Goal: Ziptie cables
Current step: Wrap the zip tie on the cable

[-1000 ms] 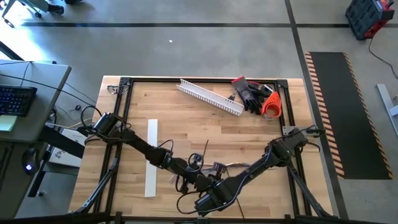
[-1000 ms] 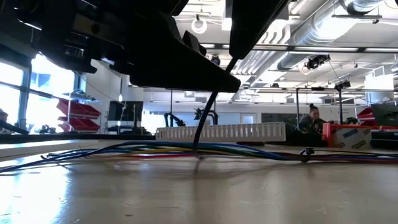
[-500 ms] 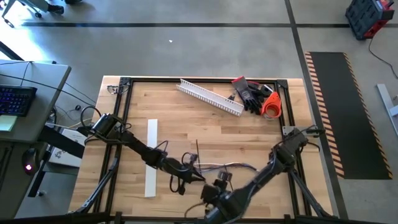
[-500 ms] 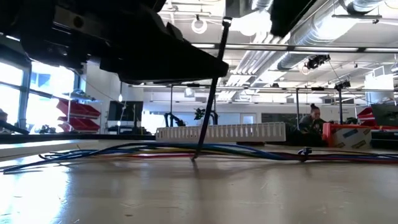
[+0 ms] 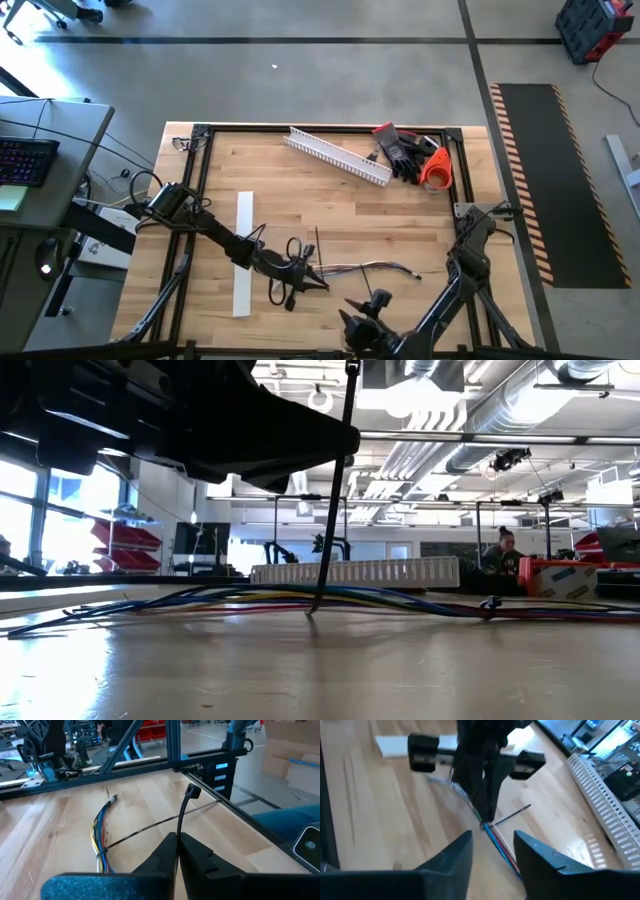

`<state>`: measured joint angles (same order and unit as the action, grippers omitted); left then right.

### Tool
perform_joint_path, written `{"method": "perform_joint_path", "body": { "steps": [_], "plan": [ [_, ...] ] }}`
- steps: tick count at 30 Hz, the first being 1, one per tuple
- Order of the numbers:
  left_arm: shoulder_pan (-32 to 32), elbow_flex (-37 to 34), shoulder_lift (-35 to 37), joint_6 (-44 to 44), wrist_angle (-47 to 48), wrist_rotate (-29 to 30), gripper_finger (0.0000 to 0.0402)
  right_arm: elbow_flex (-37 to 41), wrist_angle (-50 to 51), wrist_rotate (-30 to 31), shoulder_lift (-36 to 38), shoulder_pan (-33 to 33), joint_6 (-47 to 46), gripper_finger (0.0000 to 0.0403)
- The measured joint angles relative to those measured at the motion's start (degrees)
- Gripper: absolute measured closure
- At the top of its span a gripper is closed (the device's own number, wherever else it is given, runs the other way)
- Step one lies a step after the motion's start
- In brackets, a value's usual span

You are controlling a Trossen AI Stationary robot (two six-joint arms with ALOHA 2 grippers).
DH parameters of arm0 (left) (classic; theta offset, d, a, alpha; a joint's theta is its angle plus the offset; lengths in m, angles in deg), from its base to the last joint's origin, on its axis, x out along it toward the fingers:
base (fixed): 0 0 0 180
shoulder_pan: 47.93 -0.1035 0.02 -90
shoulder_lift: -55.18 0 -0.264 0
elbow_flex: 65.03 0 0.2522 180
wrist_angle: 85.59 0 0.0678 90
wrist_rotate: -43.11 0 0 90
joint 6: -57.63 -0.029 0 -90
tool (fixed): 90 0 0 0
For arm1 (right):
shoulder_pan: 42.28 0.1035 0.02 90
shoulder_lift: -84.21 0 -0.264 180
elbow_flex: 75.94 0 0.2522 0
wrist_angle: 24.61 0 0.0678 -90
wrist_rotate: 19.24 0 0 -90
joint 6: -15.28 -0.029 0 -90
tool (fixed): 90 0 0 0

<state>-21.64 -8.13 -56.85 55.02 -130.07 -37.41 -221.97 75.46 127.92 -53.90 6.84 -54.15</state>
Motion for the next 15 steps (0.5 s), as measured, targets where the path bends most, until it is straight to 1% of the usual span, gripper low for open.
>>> {"method": "perform_joint_path", "body": {
  "steps": [3,6,7,15],
  "plan": [
    [0.2,0.0,0.0,0.0,-0.7,0.0,0.0401,0.0,-2.8,3.7,0.0,-0.8,0.2,0.0328],
    [0.2,0.0,0.0,0.1,-1.8,0.1,0.0401,0.0,-6.5,4.3,0.0,-2.4,4.7,0.0383],
    [0.2,0.0,0.0,0.3,-2.0,0.1,0.0401,0.0,-7.0,4.2,-0.1,-3.0,6.0,0.0392],
    [0.7,0.0,0.0,0.9,-2.0,0.1,0.0401,0.0,-7.3,-1.2,-0.2,-6.6,10.2,0.0402]
  ]
}}
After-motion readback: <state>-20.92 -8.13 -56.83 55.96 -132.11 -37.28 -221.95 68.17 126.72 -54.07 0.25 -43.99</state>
